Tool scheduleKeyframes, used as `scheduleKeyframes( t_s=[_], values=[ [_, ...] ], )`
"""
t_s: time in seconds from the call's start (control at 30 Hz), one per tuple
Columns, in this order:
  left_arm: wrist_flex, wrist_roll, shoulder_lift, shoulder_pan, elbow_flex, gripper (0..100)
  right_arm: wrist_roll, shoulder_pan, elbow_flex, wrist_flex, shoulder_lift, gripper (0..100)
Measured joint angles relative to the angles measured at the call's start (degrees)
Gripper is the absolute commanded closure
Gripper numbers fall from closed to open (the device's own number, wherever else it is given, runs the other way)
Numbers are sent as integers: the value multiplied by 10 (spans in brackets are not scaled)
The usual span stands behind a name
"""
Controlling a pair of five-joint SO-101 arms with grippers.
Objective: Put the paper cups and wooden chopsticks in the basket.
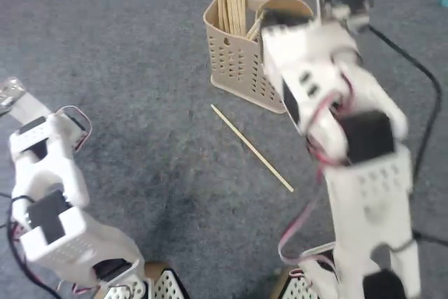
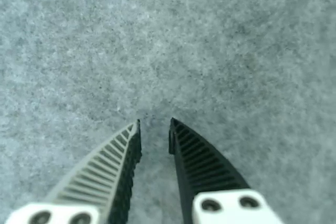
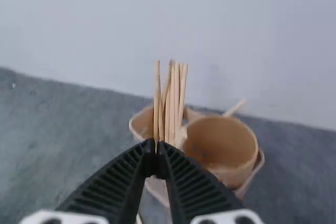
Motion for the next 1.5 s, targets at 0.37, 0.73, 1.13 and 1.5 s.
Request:
scheduleKeyframes(
  t_s=[0.37, 0.73, 1.13, 1.5],
  values=[
    [45, 0, -91, 155, 59, 917, 1, 69, 8, 367, -131, 991],
    [46, 115, -273, 411, 103, 913, 38, 165, 462, 300, -440, 991],
    [125, 182, -50, 484, -76, 912, 193, 222, 618, 256, -522, 991],
    [125, 254, 57, 485, -148, 716, 212, 287, 811, -79, -215, 991]
  ],
)
